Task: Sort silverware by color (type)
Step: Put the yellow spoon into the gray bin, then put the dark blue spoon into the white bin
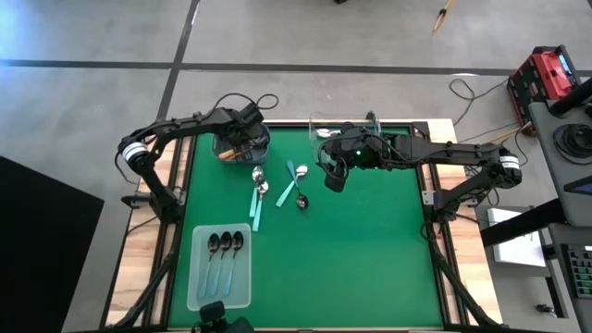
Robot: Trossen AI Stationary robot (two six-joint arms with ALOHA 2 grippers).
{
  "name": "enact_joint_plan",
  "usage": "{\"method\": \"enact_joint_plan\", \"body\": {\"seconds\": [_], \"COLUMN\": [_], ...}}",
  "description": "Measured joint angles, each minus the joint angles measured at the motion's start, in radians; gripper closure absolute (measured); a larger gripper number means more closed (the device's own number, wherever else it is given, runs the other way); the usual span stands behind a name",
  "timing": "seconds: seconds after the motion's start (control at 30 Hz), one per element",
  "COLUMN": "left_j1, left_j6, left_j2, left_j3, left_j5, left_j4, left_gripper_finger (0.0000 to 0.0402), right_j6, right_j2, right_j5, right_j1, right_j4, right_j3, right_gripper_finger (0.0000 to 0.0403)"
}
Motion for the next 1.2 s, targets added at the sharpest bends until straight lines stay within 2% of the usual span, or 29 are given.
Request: {"method": "enact_joint_plan", "body": {"seconds": [0.2,0.43,0.67,0.93,1.2], "left_j1": [-0.013,-0.071,-0.191,-0.343,-0.409], "left_j6": [-0.069,-0.157,-0.234,-0.271,-0.299], "left_j2": [-0.079,-0.219,-0.376,-0.536,-0.705], "left_j3": [0.0,-0.027,-0.131,-0.287,-0.444], "left_j5": [0.012,0.191,0.197,0.198,0.195], "left_j4": [-0.011,0.022,0.176,0.386,0.564], "left_gripper_finger": [0.0321,0.0322,0.0322,0.0322,0.0322], "right_j6": [0.019,0.064,0.158,0.218,0.296], "right_j2": [0.0,0.0,0.01,0.095,0.195], "right_j5": [0.0,0.0,0.0,-0.001,-0.009], "right_j1": [0.0,0.0,0.0,0.0,0.0], "right_j4": [0.001,0.009,0.032,0.102,0.134], "right_j3": [-0.006,-0.028,-0.03,-0.03,-0.023], "right_gripper_finger": [0.0177,0.0177,0.0177,0.0177,0.0177]}}
